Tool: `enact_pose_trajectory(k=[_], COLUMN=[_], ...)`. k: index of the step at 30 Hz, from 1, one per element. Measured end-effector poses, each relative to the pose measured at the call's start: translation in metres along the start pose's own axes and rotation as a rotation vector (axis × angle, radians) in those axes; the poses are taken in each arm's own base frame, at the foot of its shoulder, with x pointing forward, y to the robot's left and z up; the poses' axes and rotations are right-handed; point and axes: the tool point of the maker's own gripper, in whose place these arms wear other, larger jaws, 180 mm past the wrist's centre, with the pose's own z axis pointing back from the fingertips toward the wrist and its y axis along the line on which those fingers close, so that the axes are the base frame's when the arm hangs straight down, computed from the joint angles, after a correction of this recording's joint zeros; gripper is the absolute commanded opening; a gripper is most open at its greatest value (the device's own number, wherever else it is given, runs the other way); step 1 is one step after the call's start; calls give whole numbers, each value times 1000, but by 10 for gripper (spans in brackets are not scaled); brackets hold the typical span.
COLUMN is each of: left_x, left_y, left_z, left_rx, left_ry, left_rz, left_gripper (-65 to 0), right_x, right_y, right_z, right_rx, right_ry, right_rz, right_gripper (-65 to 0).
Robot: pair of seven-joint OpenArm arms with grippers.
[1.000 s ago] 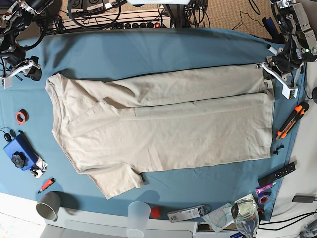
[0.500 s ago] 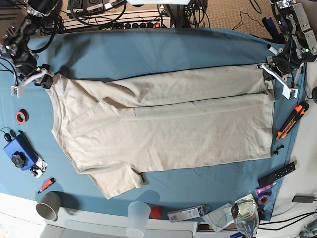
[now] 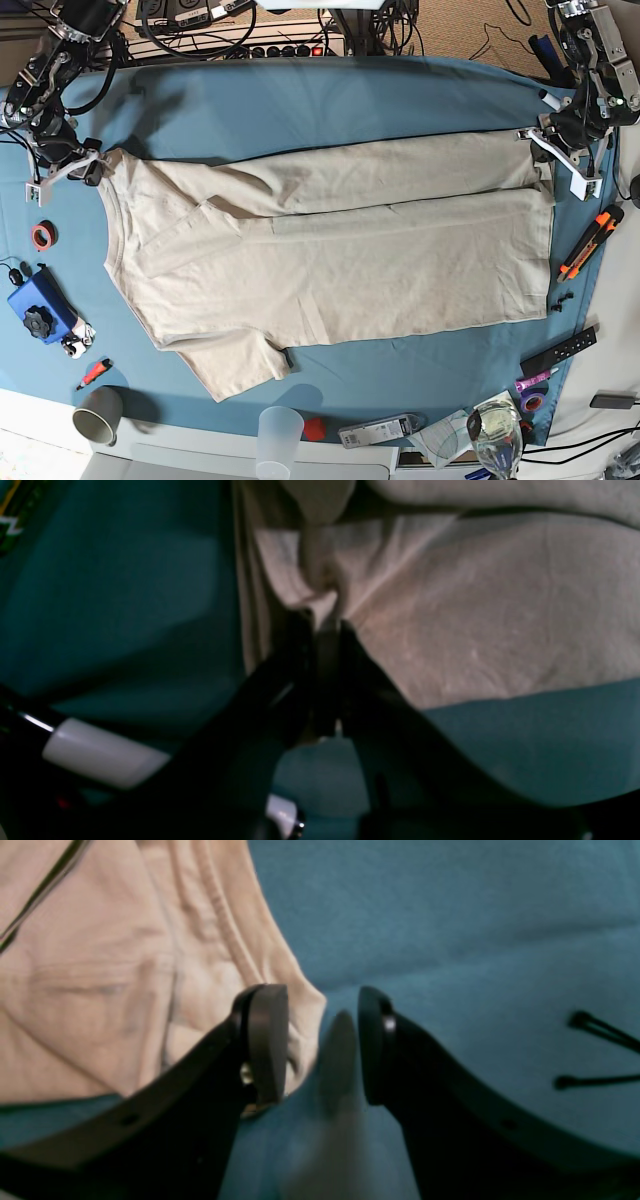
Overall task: Fold the T-shirt properly
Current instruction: 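Drag the folded shirt toward the robot with both grippers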
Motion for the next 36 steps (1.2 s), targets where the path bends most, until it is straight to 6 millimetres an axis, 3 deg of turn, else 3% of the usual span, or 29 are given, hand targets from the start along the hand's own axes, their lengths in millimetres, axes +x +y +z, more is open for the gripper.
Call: enact_pose_trajectory(k=[4,8,15,21,25,32,36], left_x=[0,0,2,4,5,2,1], left_y=[0,0,0,0,0,4,7], left_z=[0,0,0,0,0,0,1], left_rx=[0,-2,-2,-2,-2,23,35], left_ry=[0,0,-9,-22,-22,-7,2], left_rz=[0,-3,-3,-3,-3,-15,-23], left_gripper=[-650,-650,-650,-650,-650,-650,-650], right_x=[3,4,-14,-22,-27,-27,-26], right_y=[-3,17,49,49,46,41,24], right_z=[-19,-33,-25,-22,-23,-21,-14], right_rx=[69,229,409,424,405,393,362], right_ry=[-32,-40,70,71,90,85,78], right_rz=[-95,-153,-202,-210,-210,-203,-231], right_gripper=[-416,-417,-417,-444,-650,-650,-650])
